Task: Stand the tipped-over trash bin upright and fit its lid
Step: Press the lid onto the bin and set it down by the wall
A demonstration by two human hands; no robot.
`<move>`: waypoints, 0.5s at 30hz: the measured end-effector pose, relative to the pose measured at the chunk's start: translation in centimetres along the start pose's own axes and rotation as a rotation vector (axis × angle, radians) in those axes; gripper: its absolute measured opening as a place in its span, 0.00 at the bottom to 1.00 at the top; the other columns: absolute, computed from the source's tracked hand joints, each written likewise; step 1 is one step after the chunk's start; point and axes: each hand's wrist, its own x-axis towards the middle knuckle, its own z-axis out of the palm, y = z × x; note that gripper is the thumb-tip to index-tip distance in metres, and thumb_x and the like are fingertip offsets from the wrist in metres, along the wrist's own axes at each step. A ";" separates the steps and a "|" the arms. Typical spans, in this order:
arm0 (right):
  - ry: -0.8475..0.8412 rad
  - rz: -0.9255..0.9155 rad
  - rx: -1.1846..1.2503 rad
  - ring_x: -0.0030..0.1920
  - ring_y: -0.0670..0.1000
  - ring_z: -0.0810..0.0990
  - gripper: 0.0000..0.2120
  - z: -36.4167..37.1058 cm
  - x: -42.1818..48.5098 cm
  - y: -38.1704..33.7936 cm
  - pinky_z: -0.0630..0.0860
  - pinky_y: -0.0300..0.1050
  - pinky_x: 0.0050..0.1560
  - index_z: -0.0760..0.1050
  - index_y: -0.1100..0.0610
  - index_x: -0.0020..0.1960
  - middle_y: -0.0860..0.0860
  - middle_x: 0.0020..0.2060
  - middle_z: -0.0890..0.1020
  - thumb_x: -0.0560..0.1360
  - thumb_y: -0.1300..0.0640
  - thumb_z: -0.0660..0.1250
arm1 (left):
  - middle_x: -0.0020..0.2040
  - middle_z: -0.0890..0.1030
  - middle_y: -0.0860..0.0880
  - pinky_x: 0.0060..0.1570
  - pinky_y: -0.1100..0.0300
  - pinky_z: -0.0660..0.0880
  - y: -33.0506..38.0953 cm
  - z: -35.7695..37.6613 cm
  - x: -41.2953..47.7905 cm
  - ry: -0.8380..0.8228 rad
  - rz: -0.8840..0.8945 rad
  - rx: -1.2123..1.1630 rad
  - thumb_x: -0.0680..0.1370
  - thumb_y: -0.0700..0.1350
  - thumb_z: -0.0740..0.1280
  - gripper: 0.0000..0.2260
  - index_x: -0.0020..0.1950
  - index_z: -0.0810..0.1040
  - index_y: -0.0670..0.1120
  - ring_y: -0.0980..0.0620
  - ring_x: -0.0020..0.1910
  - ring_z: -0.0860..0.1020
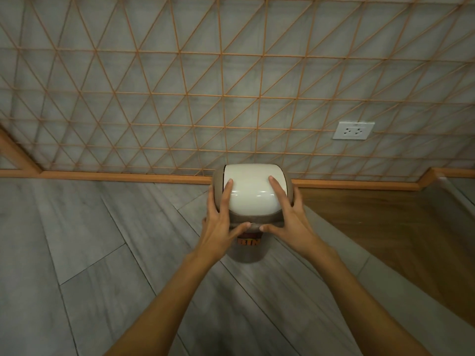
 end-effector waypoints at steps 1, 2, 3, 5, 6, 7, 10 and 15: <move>0.019 0.001 0.018 0.76 0.63 0.49 0.51 0.2 0.2 0.1 0.59 0.67 0.72 0.45 0.29 0.72 0.51 0.76 0.44 0.66 0.55 0.77 | 0.78 0.42 0.48 0.62 0.34 0.70 -0.3 0.0 0.3 -0.003 0.005 -0.008 0.70 0.65 0.68 0.44 0.75 0.40 0.67 0.40 0.74 0.58; 0.033 0.003 0.025 0.76 0.62 0.50 0.52 0.4 0.4 0.1 0.59 0.66 0.72 0.46 0.28 0.72 0.50 0.76 0.45 0.66 0.58 0.77 | 0.78 0.42 0.47 0.63 0.35 0.70 -0.5 0.0 0.6 -0.004 0.008 -0.013 0.70 0.63 0.69 0.44 0.74 0.40 0.68 0.41 0.74 0.58; 0.044 0.003 0.028 0.75 0.62 0.50 0.52 0.5 0.6 0.1 0.59 0.66 0.72 0.46 0.28 0.71 0.50 0.76 0.45 0.66 0.60 0.77 | 0.78 0.42 0.47 0.64 0.35 0.70 -0.5 0.0 1.0 -0.006 0.012 -0.021 0.70 0.62 0.69 0.44 0.74 0.40 0.69 0.41 0.74 0.57; 0.058 0.002 0.030 0.75 0.63 0.51 0.53 0.6 1.3 0.0 0.59 0.66 0.72 0.47 0.27 0.71 0.51 0.76 0.45 0.66 0.61 0.77 | 0.78 0.42 0.46 0.65 0.37 0.69 -0.5 -0.1 1.7 -0.014 0.016 -0.048 0.70 0.62 0.69 0.44 0.73 0.39 0.70 0.41 0.75 0.57; 0.060 0.009 0.034 0.75 0.63 0.51 0.53 0.6 1.7 0.0 0.59 0.66 0.72 0.47 0.27 0.71 0.52 0.76 0.45 0.66 0.62 0.77 | 0.78 0.42 0.46 0.66 0.37 0.68 -0.5 -0.1 2.2 -0.019 0.014 -0.061 0.69 0.63 0.69 0.44 0.73 0.40 0.71 0.41 0.75 0.56; 0.058 0.019 0.037 0.75 0.63 0.50 0.53 0.6 2.1 0.0 0.60 0.67 0.72 0.47 0.27 0.71 0.52 0.76 0.45 0.66 0.62 0.77 | 0.77 0.42 0.45 0.67 0.38 0.68 -0.5 -0.1 2.6 -0.022 0.013 -0.070 0.69 0.62 0.70 0.44 0.72 0.40 0.72 0.41 0.75 0.56; 0.071 0.018 0.021 0.75 0.64 0.51 0.52 0.5 3.3 -0.2 0.60 0.67 0.72 0.48 0.28 0.71 0.54 0.76 0.47 0.66 0.61 0.77 | 0.77 0.43 0.45 0.68 0.38 0.66 -0.8 -0.3 4.0 -0.029 0.001 -0.081 0.70 0.57 0.72 0.45 0.71 0.41 0.73 0.40 0.75 0.55; 0.080 0.018 0.056 0.74 0.64 0.52 0.51 0.3 4.5 -0.4 0.60 0.66 0.72 0.50 0.27 0.70 0.55 0.76 0.48 0.65 0.61 0.77 | 0.77 0.47 0.43 0.69 0.39 0.65 -1.0 -0.9 5.3 -0.031 -0.015 -0.098 0.70 0.57 0.73 0.44 0.72 0.44 0.72 0.39 0.74 0.56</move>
